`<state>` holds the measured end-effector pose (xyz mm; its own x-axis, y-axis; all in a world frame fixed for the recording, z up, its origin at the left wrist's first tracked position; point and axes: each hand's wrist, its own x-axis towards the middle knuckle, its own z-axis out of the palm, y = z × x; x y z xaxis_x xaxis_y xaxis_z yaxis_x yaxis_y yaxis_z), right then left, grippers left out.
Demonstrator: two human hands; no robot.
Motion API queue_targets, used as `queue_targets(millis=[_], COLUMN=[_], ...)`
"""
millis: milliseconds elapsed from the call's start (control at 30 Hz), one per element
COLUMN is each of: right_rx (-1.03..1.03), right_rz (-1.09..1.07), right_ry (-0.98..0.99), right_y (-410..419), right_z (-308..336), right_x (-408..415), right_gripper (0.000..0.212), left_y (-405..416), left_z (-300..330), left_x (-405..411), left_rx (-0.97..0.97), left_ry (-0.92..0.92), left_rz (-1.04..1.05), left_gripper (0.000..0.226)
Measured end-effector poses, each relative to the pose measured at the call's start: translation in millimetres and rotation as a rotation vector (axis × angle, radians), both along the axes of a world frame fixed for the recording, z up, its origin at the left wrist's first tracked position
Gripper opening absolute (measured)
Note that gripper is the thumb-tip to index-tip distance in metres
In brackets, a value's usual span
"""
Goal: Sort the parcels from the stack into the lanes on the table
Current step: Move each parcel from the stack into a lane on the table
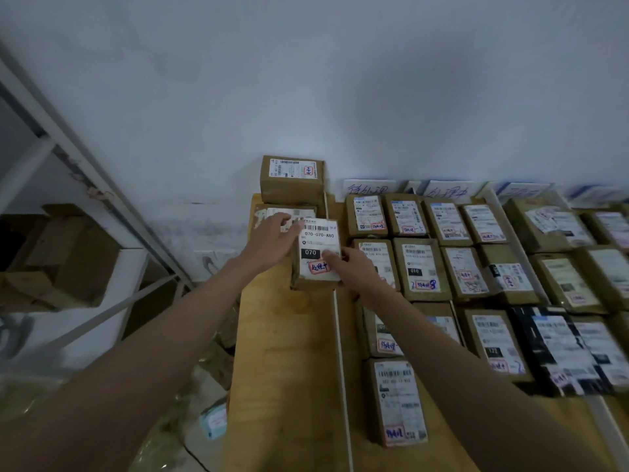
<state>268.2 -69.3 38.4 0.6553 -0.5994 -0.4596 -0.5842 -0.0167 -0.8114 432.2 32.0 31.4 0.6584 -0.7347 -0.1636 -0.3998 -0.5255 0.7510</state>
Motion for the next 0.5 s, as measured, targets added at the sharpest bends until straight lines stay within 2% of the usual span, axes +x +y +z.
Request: queue_targets(millis=[133,267,500], right_rx=[-0.022,-0.032,-0.08], right_rz=[-0.142,-0.254,-0.414], right_ry=[0.007,0.035,0.034], right_y=[2.0,-4.2,-17.7], right_z=[18.6,34.5,57.1], right_x=[-42.5,-89.4,-179.2], right_gripper=[0.034,0.037,0.033], left_y=[11.1,11.9,1.1], left_z=[11.0,27.7,45.8], left_x=[-35.5,-76.2,-145.8], left_rx=[0.178,0.246,0.292], left_ry=[-0.267,-0.559,-0.613], left_rz=[-0.12,-0.234,-0.33], left_gripper=[0.055,0.051,0.054])
